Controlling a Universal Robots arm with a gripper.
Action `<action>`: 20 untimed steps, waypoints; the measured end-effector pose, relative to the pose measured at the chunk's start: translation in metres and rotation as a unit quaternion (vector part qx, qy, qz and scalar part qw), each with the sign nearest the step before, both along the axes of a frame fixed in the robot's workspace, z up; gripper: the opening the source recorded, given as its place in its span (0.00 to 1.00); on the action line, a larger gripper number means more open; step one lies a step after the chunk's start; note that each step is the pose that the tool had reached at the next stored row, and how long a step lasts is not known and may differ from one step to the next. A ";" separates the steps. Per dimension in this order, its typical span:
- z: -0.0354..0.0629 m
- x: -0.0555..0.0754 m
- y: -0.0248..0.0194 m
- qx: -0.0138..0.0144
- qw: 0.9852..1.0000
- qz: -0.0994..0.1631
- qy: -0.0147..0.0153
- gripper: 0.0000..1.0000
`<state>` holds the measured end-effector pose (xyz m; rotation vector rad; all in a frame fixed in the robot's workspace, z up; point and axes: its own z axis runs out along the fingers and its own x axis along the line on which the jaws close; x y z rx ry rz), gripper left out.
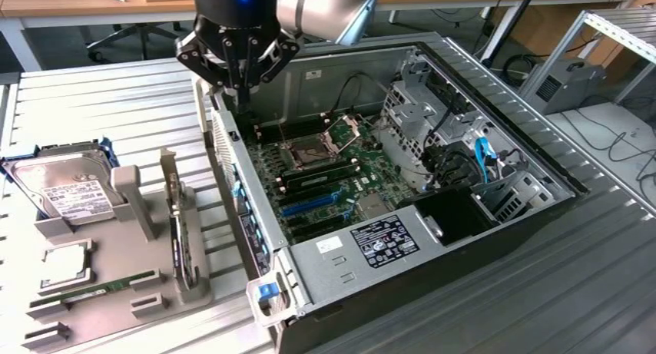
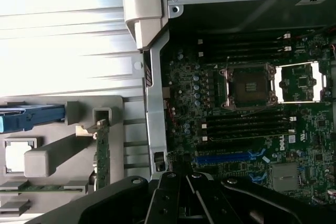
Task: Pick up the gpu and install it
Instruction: 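Reach for the gpu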
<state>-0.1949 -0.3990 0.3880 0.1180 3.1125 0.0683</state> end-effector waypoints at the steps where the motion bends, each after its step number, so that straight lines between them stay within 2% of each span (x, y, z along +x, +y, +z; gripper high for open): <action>1: -0.0001 -0.001 0.0000 0.000 1.000 0.000 0.000 0.11; 20: -0.0017 -0.013 0.0000 0.000 1.000 0.000 0.000 0.11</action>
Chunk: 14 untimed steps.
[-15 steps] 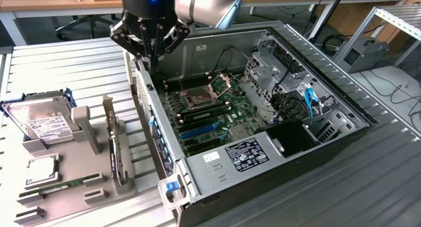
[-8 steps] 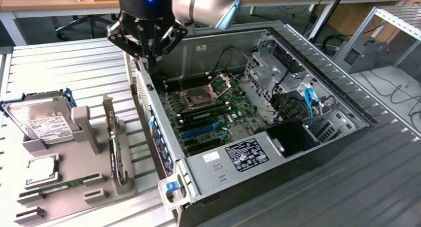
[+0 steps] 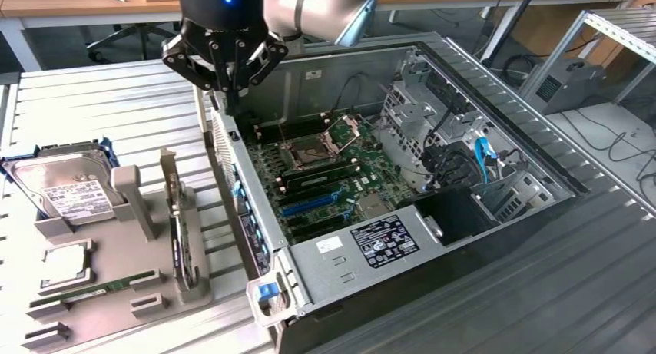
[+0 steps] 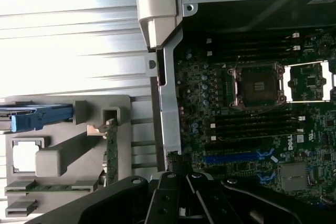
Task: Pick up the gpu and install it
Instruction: 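Reach for the gpu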
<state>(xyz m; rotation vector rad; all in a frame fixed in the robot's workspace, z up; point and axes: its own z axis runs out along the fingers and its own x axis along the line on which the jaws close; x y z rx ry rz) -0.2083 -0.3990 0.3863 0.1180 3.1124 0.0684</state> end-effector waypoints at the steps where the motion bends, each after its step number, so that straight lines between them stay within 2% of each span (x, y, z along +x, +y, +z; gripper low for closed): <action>1: -0.0001 -0.001 0.0000 0.000 1.000 0.000 0.000 0.11; 14: -0.0010 -0.008 0.0000 0.000 1.000 0.000 0.000 0.11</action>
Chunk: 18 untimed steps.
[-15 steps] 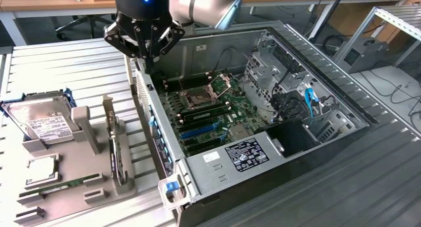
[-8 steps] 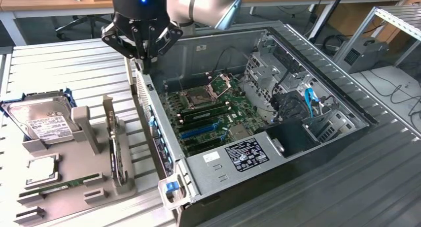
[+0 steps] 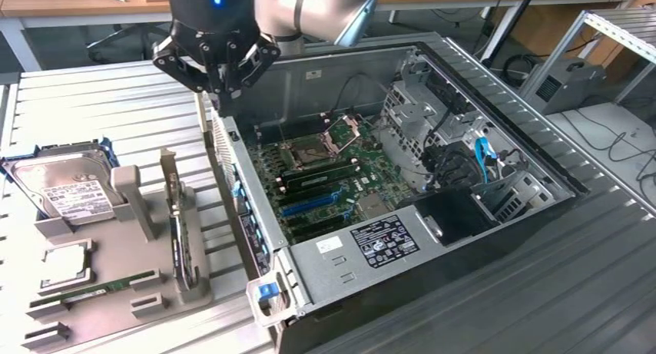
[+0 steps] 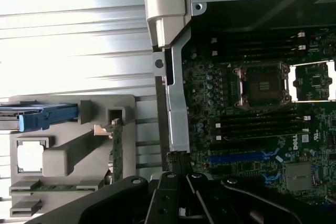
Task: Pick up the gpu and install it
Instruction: 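Reach for the gpu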
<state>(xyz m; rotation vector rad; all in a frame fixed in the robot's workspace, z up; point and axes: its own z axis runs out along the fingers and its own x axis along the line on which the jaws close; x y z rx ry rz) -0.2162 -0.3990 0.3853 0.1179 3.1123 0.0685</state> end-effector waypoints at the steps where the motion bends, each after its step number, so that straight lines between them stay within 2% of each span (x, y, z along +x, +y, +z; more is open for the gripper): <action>1: 0.0000 0.000 0.0000 0.000 1.000 0.000 0.000 0.11; 18: -0.0012 -0.007 0.0000 0.000 1.000 0.000 0.000 0.11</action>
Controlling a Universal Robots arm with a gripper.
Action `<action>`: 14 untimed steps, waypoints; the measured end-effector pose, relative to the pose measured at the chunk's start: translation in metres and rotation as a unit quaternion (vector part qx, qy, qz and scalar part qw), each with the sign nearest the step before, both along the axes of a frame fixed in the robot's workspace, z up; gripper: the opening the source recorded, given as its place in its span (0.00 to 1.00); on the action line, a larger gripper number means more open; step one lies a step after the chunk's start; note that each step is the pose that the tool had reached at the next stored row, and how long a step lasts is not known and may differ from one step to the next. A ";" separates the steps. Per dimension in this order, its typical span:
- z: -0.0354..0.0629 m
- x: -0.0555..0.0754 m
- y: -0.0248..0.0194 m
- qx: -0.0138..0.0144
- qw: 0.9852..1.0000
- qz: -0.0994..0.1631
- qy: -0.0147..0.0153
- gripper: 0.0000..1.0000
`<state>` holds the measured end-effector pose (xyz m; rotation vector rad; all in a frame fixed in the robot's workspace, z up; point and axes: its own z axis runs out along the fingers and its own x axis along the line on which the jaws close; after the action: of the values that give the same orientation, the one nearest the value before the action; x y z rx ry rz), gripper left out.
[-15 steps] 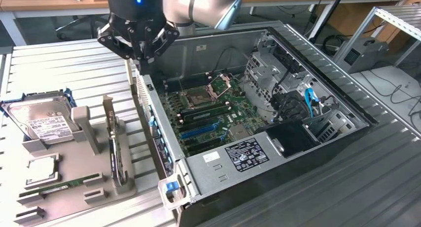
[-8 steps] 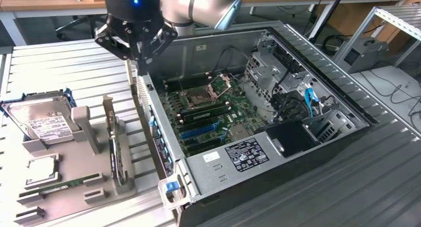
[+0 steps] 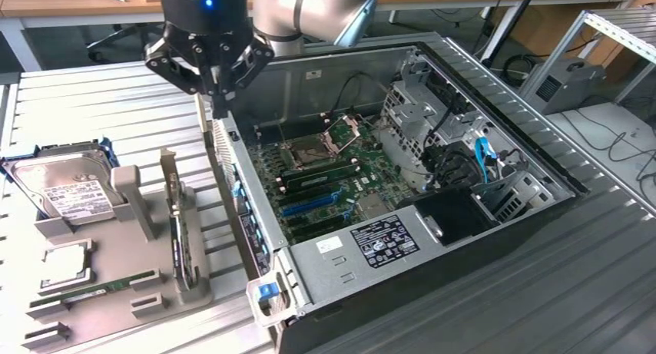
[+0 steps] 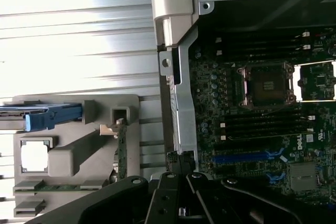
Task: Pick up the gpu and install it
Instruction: 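Reach for the gpu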
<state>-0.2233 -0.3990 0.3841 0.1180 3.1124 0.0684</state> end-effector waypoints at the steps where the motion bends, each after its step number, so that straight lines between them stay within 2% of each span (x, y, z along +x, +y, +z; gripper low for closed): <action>1: -0.0001 0.000 0.0000 0.000 1.000 0.000 0.000 0.11; 14: -0.0012 -0.005 0.0000 0.000 1.000 0.000 0.000 0.11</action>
<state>-0.2287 -0.3990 0.3829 0.1180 3.1124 0.0684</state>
